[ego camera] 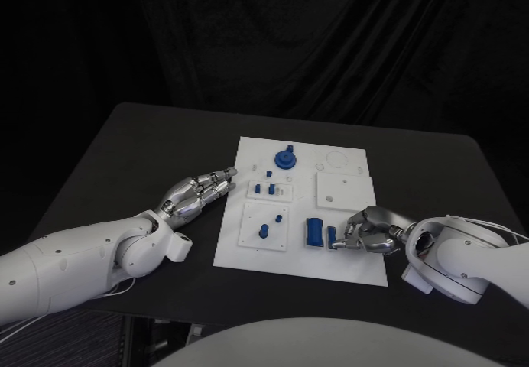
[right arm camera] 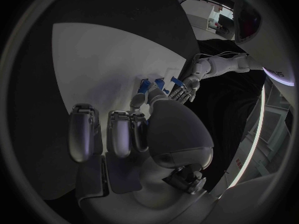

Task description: Assemble the parts on the task board

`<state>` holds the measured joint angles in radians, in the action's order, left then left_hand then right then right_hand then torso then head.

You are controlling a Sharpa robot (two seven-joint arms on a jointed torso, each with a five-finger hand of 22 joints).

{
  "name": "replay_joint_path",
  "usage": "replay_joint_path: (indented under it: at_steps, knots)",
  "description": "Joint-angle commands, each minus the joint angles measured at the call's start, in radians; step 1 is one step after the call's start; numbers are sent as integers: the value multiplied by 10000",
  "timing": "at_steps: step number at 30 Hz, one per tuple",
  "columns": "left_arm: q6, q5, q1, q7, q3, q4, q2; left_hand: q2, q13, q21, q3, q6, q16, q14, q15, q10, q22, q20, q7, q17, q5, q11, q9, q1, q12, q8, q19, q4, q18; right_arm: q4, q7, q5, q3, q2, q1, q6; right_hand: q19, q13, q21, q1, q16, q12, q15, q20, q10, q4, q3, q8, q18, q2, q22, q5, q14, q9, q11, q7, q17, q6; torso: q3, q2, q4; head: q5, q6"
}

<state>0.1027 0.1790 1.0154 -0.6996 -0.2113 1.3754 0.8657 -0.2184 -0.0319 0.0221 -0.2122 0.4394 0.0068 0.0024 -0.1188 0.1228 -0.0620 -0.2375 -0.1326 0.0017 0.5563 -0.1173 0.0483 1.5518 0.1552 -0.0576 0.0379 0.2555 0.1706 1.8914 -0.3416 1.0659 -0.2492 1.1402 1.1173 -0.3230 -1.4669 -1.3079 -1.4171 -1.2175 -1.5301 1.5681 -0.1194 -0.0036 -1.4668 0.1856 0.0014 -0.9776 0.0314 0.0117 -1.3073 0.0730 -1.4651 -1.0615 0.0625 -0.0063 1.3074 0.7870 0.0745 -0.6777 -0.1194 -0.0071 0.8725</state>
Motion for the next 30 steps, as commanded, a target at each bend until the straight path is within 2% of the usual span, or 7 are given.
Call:
replay_joint_path:
  at_steps: [1, 3, 4, 7, 14, 20, 30]
  knots:
    - [-433, 300, -41, -1025, -16, 122, 44, 151, -23, 95, -41, 129, -47, 13, 228, 139, -112, 278, 131, -1, 52, 142, 17, -43, 106, -54, 78, 137, 120, -20, -219, 267, 0, -19, -27, -7, -342, -2629, 14, -258, -22, 27, -43, -60, -1040, -135, 35, 16, 87, -6, -2104, 109, -856, -34, 76, -5, 1618, -103, -1, -2, 3, -9, 1]
    - [-644, 463, -41, -1250, -15, 188, 71, 178, -27, 119, -61, 152, -50, 10, 337, 189, -137, 434, 226, -3, 52, 223, 15, -55, 140, -52, 115, 208, 101, -35, -234, 295, 0, -29, -28, 6, -338, -2629, 24, -299, -22, 27, -43, -60, -1040, -156, 41, 16, 89, -10, -2101, 140, -856, -40, 76, -5, 1618, -106, 1, 0, 8, -7, 1]
    - [-724, 515, -41, -1330, -15, 214, 81, 207, -40, 185, -71, 274, -44, 26, 597, 333, -219, 724, 384, 2, 53, 444, 25, -40, 214, -76, 214, 264, 73, -43, -243, 304, 0, -32, -29, 11, -340, -2629, 20, -339, -23, 27, -43, -60, -1040, -175, 47, 20, 88, -14, -2102, 176, -857, -44, 76, -4, 1623, -111, 2, -2, 7, -11, 1]
    - [-912, 631, -40, -1523, -14, 284, 112, 237, -32, 198, -42, 303, -60, -6, 730, 341, -209, 965, 451, -10, 68, 547, 21, 57, 169, -68, 231, 252, -15, -76, -286, 324, 0, -51, -30, 19, -344, -2629, 14, -405, -23, 27, -42, -60, -1040, -206, 58, 33, 86, -27, -2105, 237, -857, -45, 76, -3, 1624, -126, -2, -7, 1, -12, 1]
    - [-1085, 718, -40, -1733, -13, 396, 170, 271, -28, 172, -4, 302, -68, -24, 796, 312, -148, 1116, 481, -17, 109, 598, 17, 163, 117, -55, 190, 209, -110, -185, -356, 339, 0, -124, -33, 41, -359, -2629, -14, -601, -33, 27, -39, -58, -1040, -287, 80, 33, 78, -88, -2115, 13, -863, -76, 71, 3, 1652, -111, 2, 2, -2, 47, 1]
    - [-1180, 736, -39, -1803, -12, 555, 219, 376, -19, 152, -54, 299, -68, -24, 1028, 293, -100, 1401, 630, -17, 125, 810, 14, 141, 20, -32, 158, 267, -173, -255, -416, 343, 0, -207, -41, 110, -369, -2629, -35, -692, -36, 27, -35, -55, -1040, -311, 57, 22, 72, -107, -2123, -187, -865, -104, 65, 9, 1660, -92, 8, 0, -13, 49, 1]
    - [-1200, 696, -38, -1767, -12, 679, 303, 276, -12, 68, -81, 275, -68, -24, 936, 253, 43, 1322, 586, -17, 155, 740, 8, -30, -55, -9, 27, 350, -217, -171, -71, 344, 3, -124, -51, -298, -365, -2629, -28, -389, -38, 27, -29, -55, -1040, -47, -228, 118, 73, 44, -2122, -244, -866, -48, 55, 24, 1669, -201, 1, -19, -11, 16, 1]
